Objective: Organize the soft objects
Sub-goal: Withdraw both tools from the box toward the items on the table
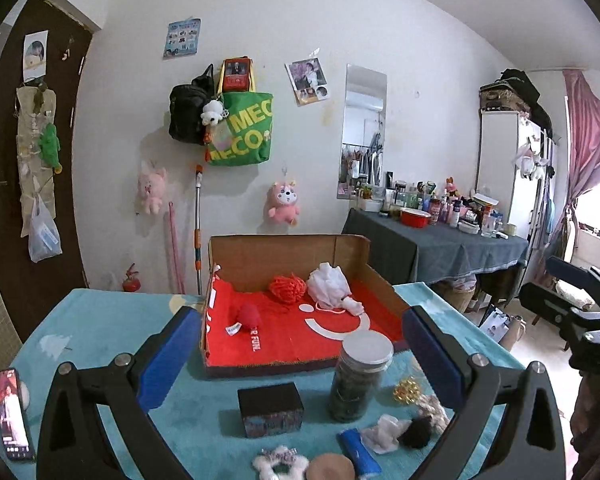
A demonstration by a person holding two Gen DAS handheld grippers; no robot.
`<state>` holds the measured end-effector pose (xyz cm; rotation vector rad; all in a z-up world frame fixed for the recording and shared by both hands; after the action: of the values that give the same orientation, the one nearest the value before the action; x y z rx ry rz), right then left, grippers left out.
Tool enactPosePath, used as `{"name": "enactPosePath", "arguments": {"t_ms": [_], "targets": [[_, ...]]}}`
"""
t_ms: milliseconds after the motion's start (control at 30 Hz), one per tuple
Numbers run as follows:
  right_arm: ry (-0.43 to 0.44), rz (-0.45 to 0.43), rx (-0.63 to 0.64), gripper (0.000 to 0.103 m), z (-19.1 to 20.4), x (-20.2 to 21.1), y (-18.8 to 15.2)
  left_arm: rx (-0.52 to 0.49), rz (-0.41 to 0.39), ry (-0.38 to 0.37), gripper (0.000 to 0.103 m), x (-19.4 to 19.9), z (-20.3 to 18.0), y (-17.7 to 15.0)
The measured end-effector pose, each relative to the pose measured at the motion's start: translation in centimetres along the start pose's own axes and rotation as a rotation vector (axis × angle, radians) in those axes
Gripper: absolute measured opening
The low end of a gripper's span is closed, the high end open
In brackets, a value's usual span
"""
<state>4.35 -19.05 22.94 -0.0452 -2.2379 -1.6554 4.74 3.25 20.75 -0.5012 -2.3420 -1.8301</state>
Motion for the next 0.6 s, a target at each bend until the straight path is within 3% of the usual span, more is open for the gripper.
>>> {"name": "enactPosePath", "arguments": {"t_ms": [233, 600], "targets": [[-0.022, -0.012, -0.014, 0.097, 1.0, 2.5, -2.3, 0.008, 0.008, -0.023, 0.103, 1.7, -0.1, -2.6], [-0.070, 0.045, -0.059, 0.098, 2.7, 1.3, -8.9, 0.003, 0.029, -0.008, 0.103, 0.4, 0.5, -9.4]]}}
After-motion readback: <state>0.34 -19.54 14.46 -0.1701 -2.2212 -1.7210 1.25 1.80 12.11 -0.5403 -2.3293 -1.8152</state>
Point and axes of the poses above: each gripper's, at about its wrist camera, not at the fingertips, and x roughly against the way its jaws point, z to its left, y to its top, the point moved 1 cm from there along -x, roughly the way its jaws point, and after that the axes turned 11 degrees about x, right-handed, at the moved point
